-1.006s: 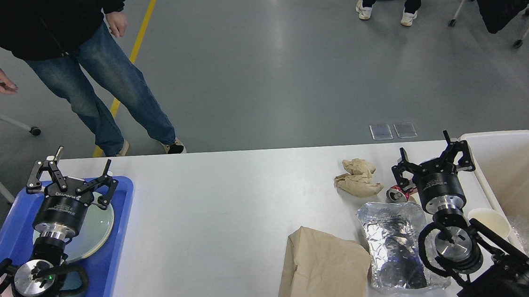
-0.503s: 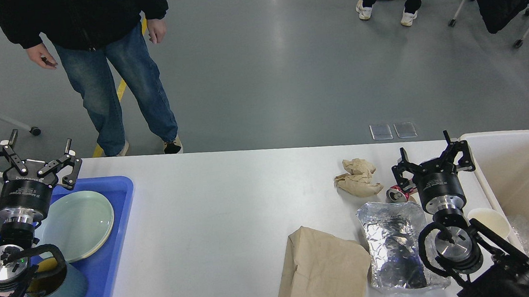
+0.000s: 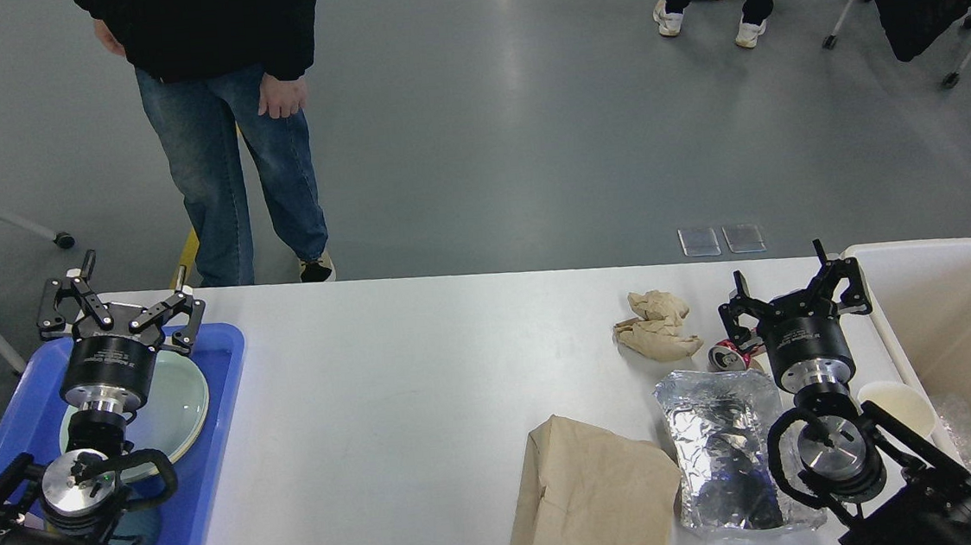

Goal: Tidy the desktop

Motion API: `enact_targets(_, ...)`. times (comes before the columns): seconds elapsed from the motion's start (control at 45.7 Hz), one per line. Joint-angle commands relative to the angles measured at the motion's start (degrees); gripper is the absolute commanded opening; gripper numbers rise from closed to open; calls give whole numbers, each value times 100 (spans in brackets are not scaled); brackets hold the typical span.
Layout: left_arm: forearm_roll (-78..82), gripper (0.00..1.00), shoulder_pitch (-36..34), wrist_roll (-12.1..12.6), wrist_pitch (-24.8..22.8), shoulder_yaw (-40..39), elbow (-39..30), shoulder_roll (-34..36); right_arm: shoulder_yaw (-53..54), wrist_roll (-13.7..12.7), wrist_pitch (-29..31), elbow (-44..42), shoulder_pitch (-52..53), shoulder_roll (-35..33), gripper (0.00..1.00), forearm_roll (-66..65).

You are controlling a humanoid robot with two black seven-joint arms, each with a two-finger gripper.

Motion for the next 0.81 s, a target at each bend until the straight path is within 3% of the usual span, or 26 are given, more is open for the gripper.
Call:
enact_targets(0.0,33,96,19,-12,-99,-79,238,-245,0,0,0,-2,0,2,100,0)
enact_targets(0.787,-3,96,-298,-65,-433,-88,836,-465,0,0,-9,-2,0,-7,100,0)
